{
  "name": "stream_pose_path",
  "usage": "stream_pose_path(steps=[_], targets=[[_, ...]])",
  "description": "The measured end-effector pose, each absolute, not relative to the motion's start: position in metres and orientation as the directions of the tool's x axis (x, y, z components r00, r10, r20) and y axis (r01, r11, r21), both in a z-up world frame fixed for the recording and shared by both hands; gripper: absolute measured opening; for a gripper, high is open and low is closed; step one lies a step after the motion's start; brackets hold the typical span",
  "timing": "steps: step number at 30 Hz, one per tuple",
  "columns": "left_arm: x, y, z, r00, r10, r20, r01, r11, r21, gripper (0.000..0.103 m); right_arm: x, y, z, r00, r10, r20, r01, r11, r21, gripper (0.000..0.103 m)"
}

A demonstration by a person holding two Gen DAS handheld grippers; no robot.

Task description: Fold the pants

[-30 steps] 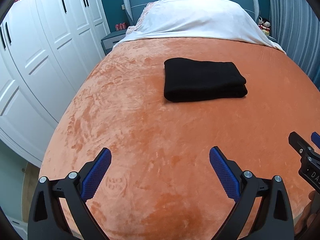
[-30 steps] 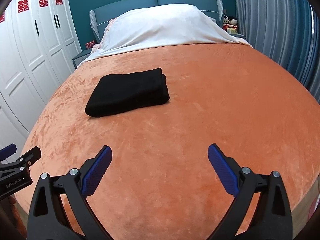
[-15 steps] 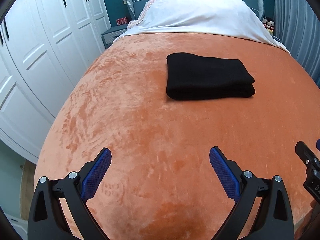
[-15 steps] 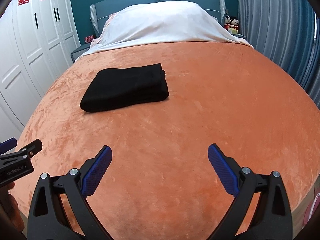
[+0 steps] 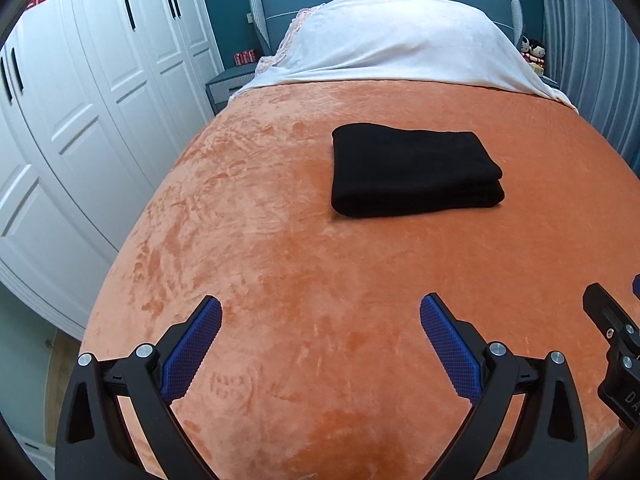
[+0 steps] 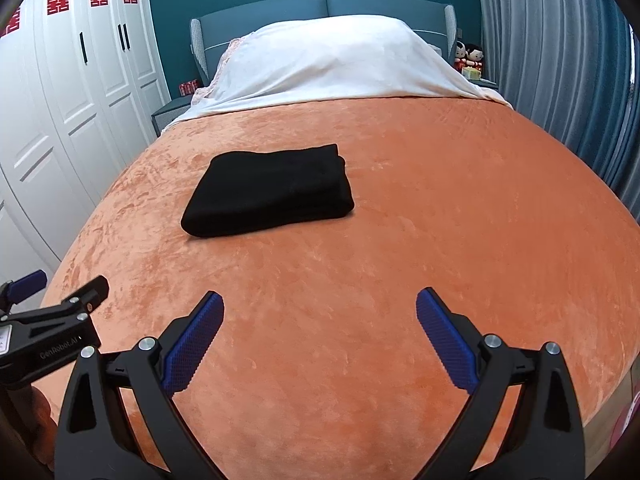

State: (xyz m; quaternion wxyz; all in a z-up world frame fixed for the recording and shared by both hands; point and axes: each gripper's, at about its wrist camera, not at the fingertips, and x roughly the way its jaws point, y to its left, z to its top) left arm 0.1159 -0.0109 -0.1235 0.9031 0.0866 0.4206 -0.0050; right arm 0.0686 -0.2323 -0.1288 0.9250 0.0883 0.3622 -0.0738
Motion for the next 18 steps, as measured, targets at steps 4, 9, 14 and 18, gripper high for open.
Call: stream_pose_path(steps=[4, 9, 14, 18], targets=[[0.1130, -0.0120, -0.1211, 0.657, 0.056, -0.752, 0.092, 0.984, 0.154, 0.098, 0.0706, -0.2306, -0.1271, 0.730, -0.071, -0.680, 0.199, 0.974, 0.111, 0.095], [0.1112, -0.0139, -0.1207, 0.657, 0.036, -0.753, 0.111, 0.983, 0.144, 0.098, 0.0719, -0.2292, -0.1270, 0.730, -0.074, -0.680, 0.202, 0.973, 0.111, 0.095], [0.1113, -0.0140, -0.1190, 0.668, 0.041, -0.743, 0.108, 0.983, 0.151, 0.098, 0.0726, -0.2286, -0.1273, 0.727, -0.079, -0.682, 0.204, 0.973, 0.106, 0.095], [0.1119, -0.0133, -0.1162, 0.674, 0.040, -0.738, 0.106, 0.983, 0.149, 0.098, 0.0730, -0.2291, -0.1274, 0.727, -0.081, -0.682, 0.206, 0.973, 0.104, 0.095]])
